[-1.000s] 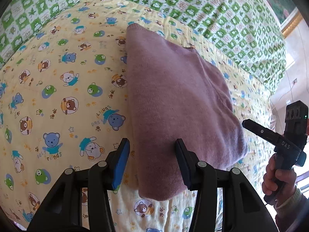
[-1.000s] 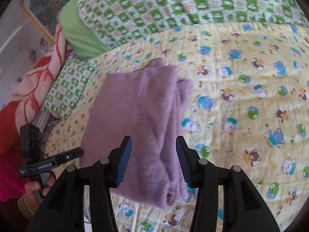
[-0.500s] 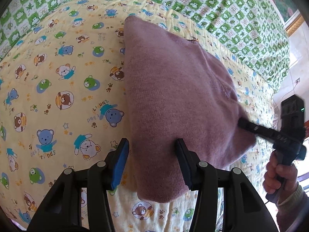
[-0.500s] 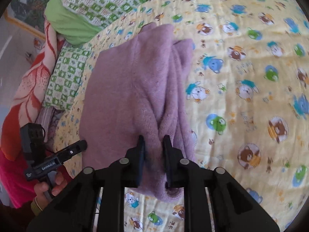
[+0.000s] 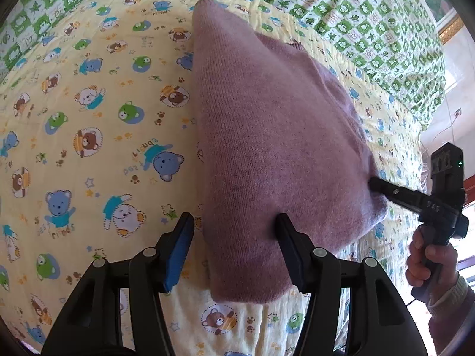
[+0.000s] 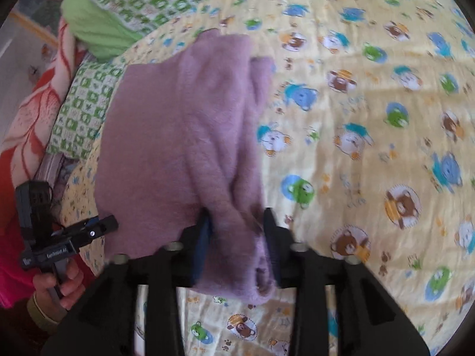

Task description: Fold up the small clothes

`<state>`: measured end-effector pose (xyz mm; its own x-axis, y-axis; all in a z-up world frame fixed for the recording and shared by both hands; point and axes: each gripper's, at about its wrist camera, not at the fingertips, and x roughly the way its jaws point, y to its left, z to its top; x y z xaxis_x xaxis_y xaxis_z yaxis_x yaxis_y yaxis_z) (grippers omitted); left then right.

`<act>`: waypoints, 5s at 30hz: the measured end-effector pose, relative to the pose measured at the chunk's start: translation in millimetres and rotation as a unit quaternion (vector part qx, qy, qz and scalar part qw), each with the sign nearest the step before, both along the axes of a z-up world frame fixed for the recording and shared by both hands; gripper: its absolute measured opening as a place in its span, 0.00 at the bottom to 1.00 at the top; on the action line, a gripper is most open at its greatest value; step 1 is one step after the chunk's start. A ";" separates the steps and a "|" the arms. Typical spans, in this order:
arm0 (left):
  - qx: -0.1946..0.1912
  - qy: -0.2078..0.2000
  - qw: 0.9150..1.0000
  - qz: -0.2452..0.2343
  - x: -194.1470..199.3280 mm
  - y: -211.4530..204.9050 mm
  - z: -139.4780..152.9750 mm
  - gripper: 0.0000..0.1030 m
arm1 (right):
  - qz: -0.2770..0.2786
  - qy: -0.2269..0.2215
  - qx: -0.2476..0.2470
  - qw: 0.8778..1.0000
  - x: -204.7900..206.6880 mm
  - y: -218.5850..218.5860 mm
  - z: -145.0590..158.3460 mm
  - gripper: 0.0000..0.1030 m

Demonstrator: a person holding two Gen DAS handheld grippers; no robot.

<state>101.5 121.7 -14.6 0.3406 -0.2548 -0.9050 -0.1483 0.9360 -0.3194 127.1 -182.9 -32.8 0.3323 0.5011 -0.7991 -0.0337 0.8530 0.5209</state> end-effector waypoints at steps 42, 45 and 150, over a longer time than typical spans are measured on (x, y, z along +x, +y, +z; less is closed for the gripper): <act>0.053 -0.014 0.998 -0.034 -58.9 -17.1 0.5 0.53 | -0.009 -0.079 -0.093 0.992 -52.1 13.4 14.5 0.34; 0.049 -0.022 0.998 -0.028 -67.3 -12.6 9.2 0.53 | -0.017 -0.084 -0.081 0.993 -64.9 13.7 22.4 0.37; 0.217 -0.162 0.962 -0.025 -125.4 -49.9 35.8 0.87 | 0.040 -0.205 -0.131 0.969 -127.7 88.1 21.0 1.00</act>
<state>-23.9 71.8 21.1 0.6206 0.1000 -0.7777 -0.0585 0.9950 0.0812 -0.6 -94.8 -11.8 0.6178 0.3352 -0.7113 -0.2633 0.9405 0.2146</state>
